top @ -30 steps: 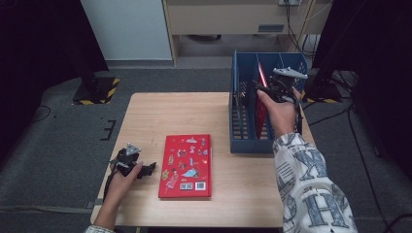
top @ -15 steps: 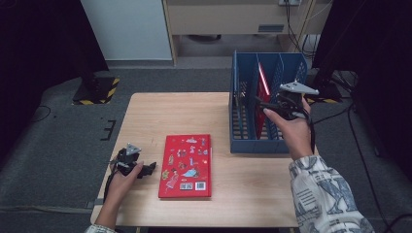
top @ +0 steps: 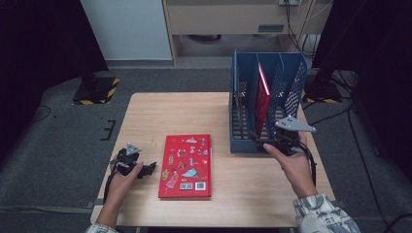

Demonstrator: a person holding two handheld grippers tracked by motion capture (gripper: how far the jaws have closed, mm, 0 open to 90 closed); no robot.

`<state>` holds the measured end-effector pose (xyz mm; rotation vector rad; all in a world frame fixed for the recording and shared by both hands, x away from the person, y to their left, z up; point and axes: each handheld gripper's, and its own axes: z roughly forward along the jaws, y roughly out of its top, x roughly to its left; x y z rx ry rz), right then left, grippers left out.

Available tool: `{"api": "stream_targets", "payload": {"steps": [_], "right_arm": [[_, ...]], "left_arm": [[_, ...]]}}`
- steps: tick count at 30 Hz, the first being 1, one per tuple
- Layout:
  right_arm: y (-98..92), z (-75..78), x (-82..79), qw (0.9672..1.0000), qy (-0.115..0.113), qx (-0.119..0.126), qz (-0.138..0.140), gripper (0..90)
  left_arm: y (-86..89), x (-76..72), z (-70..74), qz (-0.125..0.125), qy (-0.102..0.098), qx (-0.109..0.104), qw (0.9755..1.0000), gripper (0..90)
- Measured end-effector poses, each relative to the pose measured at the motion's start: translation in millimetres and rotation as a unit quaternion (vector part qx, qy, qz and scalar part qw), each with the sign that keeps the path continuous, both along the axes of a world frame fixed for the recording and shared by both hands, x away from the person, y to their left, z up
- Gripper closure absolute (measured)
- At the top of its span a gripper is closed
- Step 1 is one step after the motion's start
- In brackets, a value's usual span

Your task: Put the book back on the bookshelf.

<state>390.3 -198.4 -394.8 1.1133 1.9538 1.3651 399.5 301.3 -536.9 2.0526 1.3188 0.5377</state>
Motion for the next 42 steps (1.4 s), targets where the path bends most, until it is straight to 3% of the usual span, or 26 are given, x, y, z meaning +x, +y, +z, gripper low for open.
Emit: {"api": "stream_targets", "payload": {"steps": [5, 7, 12, 16, 19, 21, 25, 26, 31, 36, 38, 42], "right_arm": [[13.4, -33.5, -14.4, 0.9997, 0.012, 0.014, 0.016, 9.5], [24.4, -45.2, -18.0, 0.9993, 0.025, 0.004, 0.027, 11.3], [50.0, -57.1, -30.4, 0.9974, 0.038, -0.014, 0.059, 14.0], [66.5, -67.8, -40.5, 0.9956, 0.054, -0.013, 0.075, 21.0], [79.0, -77.4, -48.7, 0.9939, 0.058, -0.030, 0.089, 22.1], [84.7, -85.6, -50.7, 0.9924, 0.075, -0.020, 0.095, 21.3], [93.5, -101.6, -51.8, 0.9896, 0.097, -0.026, 0.103, 19.8], [94.0, -103.3, -51.7, 0.9897, 0.098, -0.025, 0.101, 19.7], [97.2, -106.0, -45.3, 0.9888, 0.104, -0.027, 0.104, 17.5], [106.5, -103.8, -45.1, 0.9872, 0.110, -0.020, 0.114, 15.1], [111.3, -105.4, -47.1, 0.9860, 0.113, -0.031, 0.119, 14.5], [119.6, -107.6, -51.2, 0.9844, 0.114, -0.037, 0.129, 14.3]], "left_arm": [[0.0, -0.1, 0.2, 0.000, 0.001, 0.002, 1.0000, 0.0], [-0.3, 0.0, 0.2, 0.001, 0.001, 0.002, 1.0000, 0.0], [-1.7, 0.4, 0.1, 0.007, 0.001, 0.001, 1.0000, 0.0], [-1.9, 0.4, 0.1, 0.006, 0.001, 0.001, 1.0000, 0.0], [-1.3, 0.3, 0.2, 0.005, 0.001, -0.001, 1.0000, 0.0], [-1.2, 0.0, 0.2, 0.002, 0.001, -0.001, 1.0000, 0.0], [4.8, -1.0, 1.0, 0.005, -0.001, -0.035, 0.9994, 0.5], [6.4, -1.9, 1.8, 0.006, 0.001, -0.049, 0.9988, 0.6], [4.6, -7.5, 8.9, 0.006, -0.009, -0.070, 0.9975, 4.0], [-17.2, -23.6, 24.3, -0.021, -0.030, -0.069, 0.9969, 4.4], [-27.4, -29.6, 26.8, -0.034, -0.036, -0.078, 0.9957, 4.2], [-43.5, -36.5, 24.8, -0.063, -0.041, -0.056, 0.9956, 3.5]]}}
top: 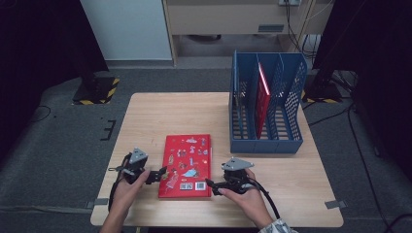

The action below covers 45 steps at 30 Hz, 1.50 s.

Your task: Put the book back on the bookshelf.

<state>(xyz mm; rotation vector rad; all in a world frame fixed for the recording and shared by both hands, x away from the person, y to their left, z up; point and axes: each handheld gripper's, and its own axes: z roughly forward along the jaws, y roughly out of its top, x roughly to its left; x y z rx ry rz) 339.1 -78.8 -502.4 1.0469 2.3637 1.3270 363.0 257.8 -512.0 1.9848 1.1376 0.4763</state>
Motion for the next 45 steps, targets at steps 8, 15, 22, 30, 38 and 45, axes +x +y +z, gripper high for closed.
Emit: {"api": "stream_targets", "payload": {"steps": [8, 15, 22, 30, 38, 45], "right_arm": [[13.4, -3.0, -3.0, 0.9998, 0.000, -0.008, 0.018, 13.1], [16.8, -8.6, 0.5, 0.9996, 0.013, -0.016, 0.019, 14.1], [22.7, -14.9, 4.7, 0.9990, 0.032, -0.023, 0.020, 11.0], [30.3, -19.9, 11.2, 0.9980, 0.051, -0.032, 0.022, 8.3], [29.7, -22.6, 13.1, 0.9967, 0.073, -0.017, 0.031, 11.3], [18.6, -21.2, 8.7, 0.9963, 0.075, -0.020, 0.036, 13.2]], "left_arm": [[-8.4, -1.5, -1.6, -0.030, 0.010, 0.006, 0.9995, 3.7], [-22.5, -2.9, -4.5, -0.054, 0.012, 0.025, 0.9982, 3.9], [-26.1, 0.6, -10.0, -0.063, 0.031, 0.004, 0.9975, 3.8], [-25.7, 2.8, -15.2, -0.068, 0.053, -0.028, 0.9959, 2.7], [-26.6, -1.5, -14.9, -0.074, 0.057, -0.033, 0.9950, 4.6], [-35.5, -12.0, -13.5, -0.085, 0.058, -0.025, 0.9944, 5.1]]}}
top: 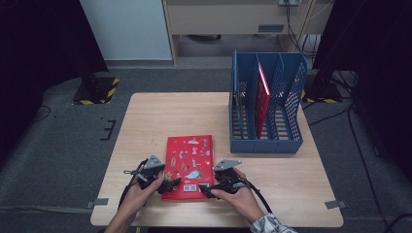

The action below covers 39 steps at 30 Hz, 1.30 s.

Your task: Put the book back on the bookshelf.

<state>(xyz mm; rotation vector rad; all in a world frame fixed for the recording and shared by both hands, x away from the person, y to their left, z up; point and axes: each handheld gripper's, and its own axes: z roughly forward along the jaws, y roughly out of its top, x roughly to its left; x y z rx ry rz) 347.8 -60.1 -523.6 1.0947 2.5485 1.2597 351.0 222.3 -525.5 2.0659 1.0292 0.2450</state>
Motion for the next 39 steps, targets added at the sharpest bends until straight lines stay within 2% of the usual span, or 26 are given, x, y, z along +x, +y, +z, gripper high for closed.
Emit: {"api": "stream_targets", "payload": {"steps": [3, 7, 9, 11, 19, 24, 27, 30, 33, 37, 39], "right_arm": [[-4.0, -0.4, -1.5, 1.0000, -0.001, 0.001, 0.003, 13.2], [-4.2, -0.8, -1.2, 0.9999, 0.007, 0.002, 0.009, 11.3], [-4.6, -1.4, -1.2, 0.9999, 0.008, 0.003, 0.010, 11.1], [-5.1, -2.2, -0.7, 0.9999, 0.007, 0.006, 0.011, 10.8], [-7.8, -7.5, 0.8, 0.9995, 0.014, 0.024, 0.012, 10.2], [-7.6, -8.1, 0.9, 0.9996, 0.010, 0.021, 0.016, 10.0], [-7.2, -9.6, 1.5, 0.9996, 0.015, 0.018, 0.016, 10.3], [-5.0, -10.5, -0.4, 0.9998, 0.001, 0.004, 0.021, 10.4], [-5.8, -10.0, 0.8, 0.9997, 0.009, 0.009, 0.021, 10.2], [-4.9, -10.2, 0.2, 0.9998, 0.005, 0.006, 0.019, 10.2], [-5.0, -10.4, 0.3, 0.9998, 0.005, 0.006, 0.019, 10.2]], "left_arm": [[-2.6, -3.8, 0.8, -0.003, -0.001, 0.004, 1.0000, 5.2], [-0.8, -0.3, 1.7, -0.008, 0.003, 0.004, 1.0000, 5.4], [1.1, 3.1, 3.3, -0.005, -0.005, 0.010, 0.9999, 7.9], [4.8, 10.3, 4.3, 0.001, -0.010, 0.014, 0.9999, 8.2], [13.0, 39.2, 9.5, 0.010, -0.024, 0.002, 0.9997, 5.6], [9.3, 52.5, 10.0, 0.006, -0.023, 0.005, 0.9997, 4.7], [5.3, 59.5, 10.4, 0.004, -0.025, 0.003, 0.9997, 4.0], [3.1, 66.4, 8.4, 0.003, -0.022, 0.007, 0.9997, 3.5], [1.7, 71.6, 6.8, 0.002, -0.015, 0.002, 0.9999, 3.1], [0.0, 75.5, 5.3, -0.003, -0.014, 0.000, 0.9999, 0.5], [2.1, 77.5, 3.6, 0.000, -0.011, -0.009, 0.9999, 0.0]]}}
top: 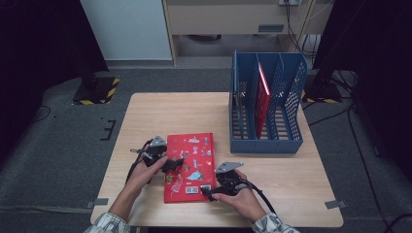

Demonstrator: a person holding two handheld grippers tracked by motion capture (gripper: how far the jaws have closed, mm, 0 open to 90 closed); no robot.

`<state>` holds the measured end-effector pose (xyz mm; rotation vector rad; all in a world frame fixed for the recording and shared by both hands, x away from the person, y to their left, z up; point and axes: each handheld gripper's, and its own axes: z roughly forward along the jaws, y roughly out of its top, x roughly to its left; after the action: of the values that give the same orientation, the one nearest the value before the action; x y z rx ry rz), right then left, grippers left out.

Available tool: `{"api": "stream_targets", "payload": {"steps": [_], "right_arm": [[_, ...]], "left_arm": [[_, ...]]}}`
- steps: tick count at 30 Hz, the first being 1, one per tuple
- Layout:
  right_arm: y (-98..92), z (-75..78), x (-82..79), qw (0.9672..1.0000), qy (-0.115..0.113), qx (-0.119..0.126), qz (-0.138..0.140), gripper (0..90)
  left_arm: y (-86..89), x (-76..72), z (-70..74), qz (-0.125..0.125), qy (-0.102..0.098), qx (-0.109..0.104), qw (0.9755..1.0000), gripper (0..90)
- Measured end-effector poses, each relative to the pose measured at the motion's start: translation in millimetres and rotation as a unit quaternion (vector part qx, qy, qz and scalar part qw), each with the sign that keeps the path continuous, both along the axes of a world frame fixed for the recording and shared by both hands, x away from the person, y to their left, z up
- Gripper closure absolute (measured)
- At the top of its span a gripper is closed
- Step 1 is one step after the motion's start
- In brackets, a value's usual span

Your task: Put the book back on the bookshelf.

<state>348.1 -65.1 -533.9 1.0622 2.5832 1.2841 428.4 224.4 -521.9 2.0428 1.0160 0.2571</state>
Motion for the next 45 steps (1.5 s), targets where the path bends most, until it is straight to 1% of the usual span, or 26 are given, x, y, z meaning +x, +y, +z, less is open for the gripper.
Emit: {"api": "stream_targets", "payload": {"steps": [3, 5, 9, 10, 11, 13, 15, 20, 23, 25, 27, 29, 31, 34, 38, 40, 41, 43, 45], "right_arm": [[-0.4, -0.2, 0.0, 1.0000, -0.002, 0.001, 0.001, 10.2], [-0.5, -0.2, -0.1, 1.0000, -0.002, 0.000, 0.002, 10.2], [-0.5, -0.3, 0.3, 1.0000, -0.002, 0.001, 0.003, 10.0], [-0.1, -0.1, 0.4, 1.0000, 0.000, 0.000, 0.003, 9.8], [0.0, -0.1, 1.0, 1.0000, -0.002, -0.001, 0.004, 9.6], [-0.1, -0.3, 1.9, 1.0000, -0.001, -0.001, 0.007, 9.3], [-0.5, -0.1, 2.6, 1.0000, 0.001, -0.001, 0.010, 9.0], [1.8, 0.4, 8.4, 0.9999, 0.001, -0.007, 0.013, 5.7], [5.5, 0.7, 14.5, 0.9999, -0.006, -0.009, 0.009, 3.3], [7.6, 2.0, 18.6, 0.9998, -0.014, -0.011, 0.010, 3.2], [9.2, 3.2, 22.6, 0.9997, -0.016, -0.014, 0.009, 3.1], [9.1, 4.2, 26.3, 0.9998, -0.012, -0.013, 0.010, 5.2], [7.7, 5.5, 29.3, 0.9999, -0.008, -0.009, 0.003, 7.1], [8.6, 6.3, 30.4, 0.9999, -0.012, -0.011, 0.001, 8.2], [9.6, 8.8, 31.1, 0.9998, -0.013, -0.011, -0.011, 11.8], [9.5, 11.0, 31.8, 0.9998, -0.008, -0.014, -0.012, 13.3], [9.6, 11.3, 32.3, 0.9997, -0.014, -0.015, -0.012, 13.7], [11.1, 14.3, 31.4, 0.9996, -0.012, -0.020, -0.016, 15.1], [11.6, 17.9, 31.9, 0.9994, -0.018, -0.024, -0.016, 16.9]], "left_arm": [[3.9, 3.4, -3.2, 0.004, 0.010, -0.019, 0.9998, 0.0], [5.9, 4.6, -5.2, 0.001, 0.017, -0.028, 0.9995, 0.0], [7.7, 6.2, -7.4, -0.005, 0.023, -0.039, 0.9990, 0.0], [7.0, 6.1, -7.9, -0.007, 0.024, -0.044, 0.9987, 0.2], [6.6, 6.3, -8.9, -0.012, 0.028, -0.047, 0.9984, 0.4], [6.5, 6.7, -10.4, -0.014, 0.027, -0.050, 0.9983, 0.0], [7.5, 7.6, -10.8, -0.016, 0.030, -0.054, 0.9980, 0.0], [7.3, 5.5, -8.0, -0.016, 0.021, -0.041, 0.9988, 1.1], [8.5, 5.1, -7.4, -0.015, 0.022, -0.043, 0.9987, 2.7], [9.0, 4.9, -7.3, -0.014, 0.023, -0.044, 0.9987, 3.5], [10.3, 5.1, -6.8, -0.016, 0.023, -0.041, 0.9988, 4.3], [10.3, 4.7, -6.4, -0.014, 0.024, -0.040, 0.9988, 4.9], [9.3, 4.0, -5.1, -0.011, 0.019, -0.037, 0.9991, 5.1], [9.0, 2.9, -2.7, -0.008, 0.015, -0.034, 0.9993, 6.1], [10.6, 1.1, 1.5, 0.001, 0.008, -0.038, 0.9993, 10.2], [11.6, -0.9, 5.2, 0.007, 0.002, -0.041, 0.9991, 13.7], [11.5, -2.9, 7.9, 0.011, -0.003, -0.040, 0.9991, 15.1], [11.6, -5.8, 12.9, 0.015, -0.009, -0.037, 0.9992, 16.7], [11.4, -8.3, 16.9, 0.018, -0.013, -0.037, 0.9991, 18.2]]}}
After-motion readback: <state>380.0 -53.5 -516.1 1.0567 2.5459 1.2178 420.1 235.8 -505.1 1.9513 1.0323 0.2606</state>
